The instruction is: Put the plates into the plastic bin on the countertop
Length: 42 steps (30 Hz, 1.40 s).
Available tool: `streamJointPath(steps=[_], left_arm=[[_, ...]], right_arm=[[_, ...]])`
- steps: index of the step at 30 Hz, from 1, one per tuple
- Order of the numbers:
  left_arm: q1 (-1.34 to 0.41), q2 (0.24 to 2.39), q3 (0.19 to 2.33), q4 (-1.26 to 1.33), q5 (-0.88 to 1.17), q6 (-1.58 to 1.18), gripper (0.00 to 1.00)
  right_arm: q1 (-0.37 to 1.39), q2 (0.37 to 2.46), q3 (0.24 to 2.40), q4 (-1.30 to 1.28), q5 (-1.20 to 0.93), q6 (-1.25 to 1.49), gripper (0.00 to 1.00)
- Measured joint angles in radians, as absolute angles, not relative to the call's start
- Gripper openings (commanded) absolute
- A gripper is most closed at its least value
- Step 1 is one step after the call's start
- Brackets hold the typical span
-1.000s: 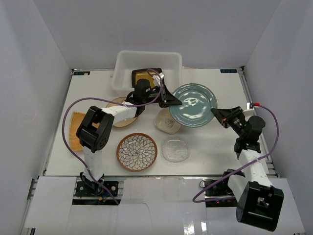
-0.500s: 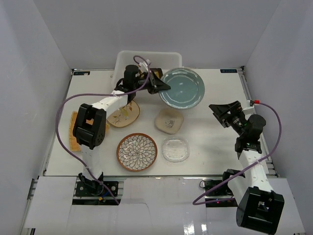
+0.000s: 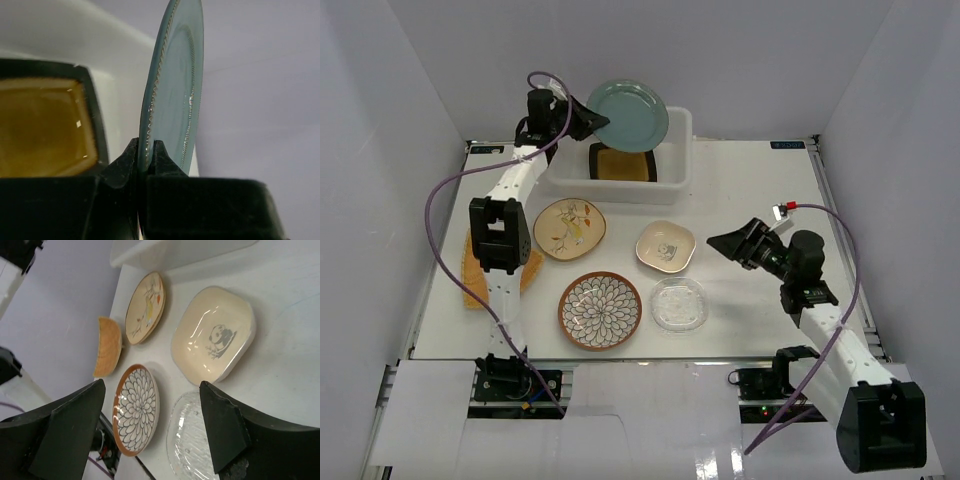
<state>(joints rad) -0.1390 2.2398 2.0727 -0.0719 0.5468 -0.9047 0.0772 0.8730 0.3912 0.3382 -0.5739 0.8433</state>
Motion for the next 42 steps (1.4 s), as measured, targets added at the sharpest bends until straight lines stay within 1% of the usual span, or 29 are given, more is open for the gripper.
streamJointPath(steps=[3,7,10,11,12,13,16,17,19,20,21,24,25,32,37,42], left_arm=[[-0.141,2.334,2.097,-0.141,0.516,-0.880,0.00],[-0.140,2.442,2.128,-0.216,0.490,-0.860,0.00],[-0.140,2.481,2.129,-0.252,0.472,-0.849,0.00],[-0.140,2.483,2.129,-0.262,0.468,-0.850,0.02],[-0.140,2.483,2.129,-0.264,0.468,-0.848,0.08],[-0.140,2.479,2.129,-0.261,0.465,-0.840,0.22],[-0.140,2.474,2.129,-0.237,0.463,-0.822,0.50],[-0.140,2.473,2.129,-0.231,0.462,-0.817,0.68],[-0.140,2.470,2.129,-0.221,0.464,-0.807,0.82],[-0.140,2.468,2.127,-0.218,0.464,-0.801,0.98],[-0.140,2.464,2.122,-0.212,0.472,-0.800,0.98],[-0.141,2.447,2.120,-0.218,0.469,-0.788,0.98],[-0.141,2.442,2.120,-0.219,0.469,-0.784,0.98],[-0.141,2.357,2.120,-0.295,0.421,-0.688,0.98],[-0.140,2.272,2.120,-0.343,0.374,-0.604,0.98],[-0.139,2.233,2.119,-0.352,0.374,-0.568,0.98]], right_arm=[[0.192,0.894,0.393,0.331,-0.533,0.808,0.81],[0.293,0.920,0.405,0.319,-0.479,0.771,0.81],[0.361,0.968,0.433,0.313,-0.435,0.746,0.85],[0.389,0.989,0.445,0.312,-0.417,0.736,0.86],[0.418,1.011,0.459,0.311,-0.401,0.726,0.86],[0.448,1.035,0.476,0.309,-0.386,0.717,0.86],[0.545,1.115,0.519,0.315,-0.337,0.696,0.87],[0.575,1.143,0.531,0.318,-0.324,0.693,0.87],[0.630,1.209,0.557,0.324,-0.304,0.684,0.84],[0.655,1.243,0.570,0.324,-0.292,0.679,0.82],[0.677,1.279,0.588,0.323,-0.282,0.674,0.77],[0.738,1.398,0.660,0.316,-0.251,0.658,0.70],[0.751,1.423,0.677,0.315,-0.243,0.653,0.68],[0.846,1.574,0.782,0.308,-0.188,0.631,0.67],[0.887,1.667,0.801,0.292,-0.167,0.625,0.68],[0.899,1.697,0.801,0.279,-0.156,0.624,0.67]])
